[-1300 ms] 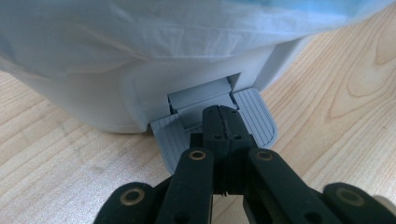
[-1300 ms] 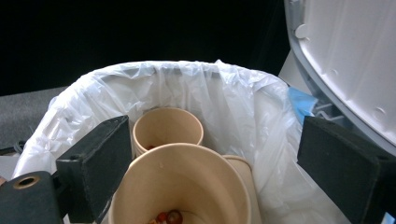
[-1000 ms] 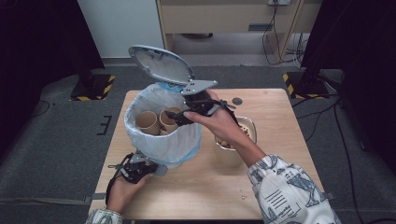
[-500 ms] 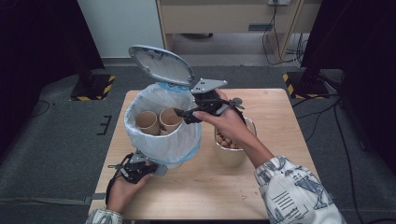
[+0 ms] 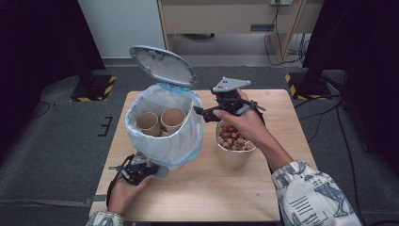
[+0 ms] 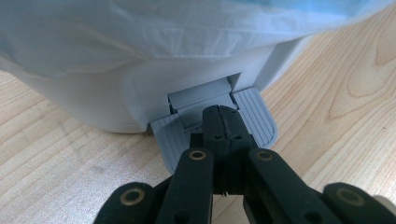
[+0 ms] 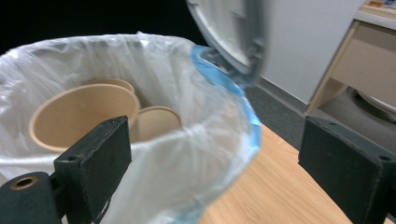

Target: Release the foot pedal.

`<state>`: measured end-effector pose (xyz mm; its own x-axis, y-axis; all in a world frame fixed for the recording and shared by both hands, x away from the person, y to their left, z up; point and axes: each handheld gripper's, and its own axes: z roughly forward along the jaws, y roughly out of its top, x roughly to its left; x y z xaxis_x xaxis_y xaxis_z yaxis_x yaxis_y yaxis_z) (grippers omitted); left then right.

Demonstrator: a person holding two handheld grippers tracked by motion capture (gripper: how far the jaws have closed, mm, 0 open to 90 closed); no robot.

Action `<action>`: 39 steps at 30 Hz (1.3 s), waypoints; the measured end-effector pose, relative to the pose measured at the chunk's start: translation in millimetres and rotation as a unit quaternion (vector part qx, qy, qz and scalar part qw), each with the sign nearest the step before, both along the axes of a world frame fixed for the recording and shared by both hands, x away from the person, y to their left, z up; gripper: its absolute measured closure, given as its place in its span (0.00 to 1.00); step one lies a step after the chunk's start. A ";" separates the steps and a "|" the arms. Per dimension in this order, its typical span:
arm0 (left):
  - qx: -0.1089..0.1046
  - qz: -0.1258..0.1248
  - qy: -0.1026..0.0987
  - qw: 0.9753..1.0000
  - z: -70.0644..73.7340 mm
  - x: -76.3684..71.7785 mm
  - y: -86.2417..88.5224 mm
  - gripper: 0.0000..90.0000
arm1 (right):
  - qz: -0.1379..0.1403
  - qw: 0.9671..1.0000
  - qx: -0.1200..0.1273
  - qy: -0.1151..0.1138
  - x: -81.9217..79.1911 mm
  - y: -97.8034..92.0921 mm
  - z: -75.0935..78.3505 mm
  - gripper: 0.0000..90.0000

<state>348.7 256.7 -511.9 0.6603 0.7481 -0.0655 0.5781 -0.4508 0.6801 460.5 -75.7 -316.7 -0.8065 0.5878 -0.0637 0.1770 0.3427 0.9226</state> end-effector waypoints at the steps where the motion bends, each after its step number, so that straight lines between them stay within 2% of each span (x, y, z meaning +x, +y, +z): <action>1: 0.001 0.000 -0.001 1.000 0.1 -0.2 -0.2 1.00 | -0.005 1.000 0.001 0.000 0.8 -4.4 -0.5 0.11; 5: 0.003 -0.002 -0.002 1.000 0.8 -1.6 -0.7 0.99 | -0.020 1.000 0.002 0.002 3.8 -18.9 -2.4 0.11; 8: 0.016 0.005 -0.007 1.000 3.2 -5.8 2.2 0.91 | -0.030 1.000 0.001 0.001 5.6 -29.5 -3.8 0.11; 10: 0.009 0.016 -0.007 1.000 5.6 -9.1 8.1 0.90 | -0.035 0.999 0.000 0.001 6.6 -35.9 -4.5 0.11; 12: -0.007 0.034 -0.013 0.999 8.7 -12.8 18.2 0.90 | -0.044 0.999 -0.002 0.003 7.7 -44.2 -5.5 0.11; 14: -0.018 0.051 -0.018 0.998 10.7 -14.5 25.6 0.88 | -0.051 0.999 -0.001 0.003 8.6 -50.6 -6.4 0.11; 15: -0.016 0.067 -0.022 0.997 11.7 -15.1 30.9 0.86 | -0.055 0.998 0.000 0.003 9.1 -53.8 -6.9 0.11; 18: -0.012 0.092 -0.023 0.995 10.7 -14.1 37.5 0.74 | -0.065 0.998 -0.001 0.004 9.8 -61.8 -7.3 0.10; 21: -0.019 0.119 -0.026 0.992 10.3 -12.2 44.0 0.56 | -0.073 0.997 0.000 0.004 10.7 -69.1 -7.5 0.10; 23: -0.022 0.139 -0.020 0.990 9.0 -10.1 46.9 0.41 | -0.078 0.997 0.000 0.004 11.3 -73.9 -8.4 0.10; 27: -0.020 0.145 -0.008 0.989 5.5 -6.5 48.1 0.24 | -0.093 0.996 0.001 0.008 12.3 -84.8 -11.8 0.09; 33: -0.006 0.154 -0.008 0.988 1.5 -3.2 47.6 0.13 | -0.118 0.993 0.000 0.016 14.7 -102.3 -19.6 0.08; 35: -0.003 0.162 -0.008 0.987 0.7 -2.6 47.7 0.10 | -0.124 0.992 -0.001 0.018 16.1 -107.7 -22.1 0.08; 39: -0.006 0.165 -0.010 0.986 0.2 -2.2 49.0 0.07 | -0.138 0.990 0.001 0.021 17.5 -116.8 -27.0 0.07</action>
<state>346.6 305.7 -511.7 0.3816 0.9220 -0.0652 0.6787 -0.2317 0.6969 478.0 -192.5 -343.7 -0.6175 0.7859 -0.0326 0.3011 0.2745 0.9133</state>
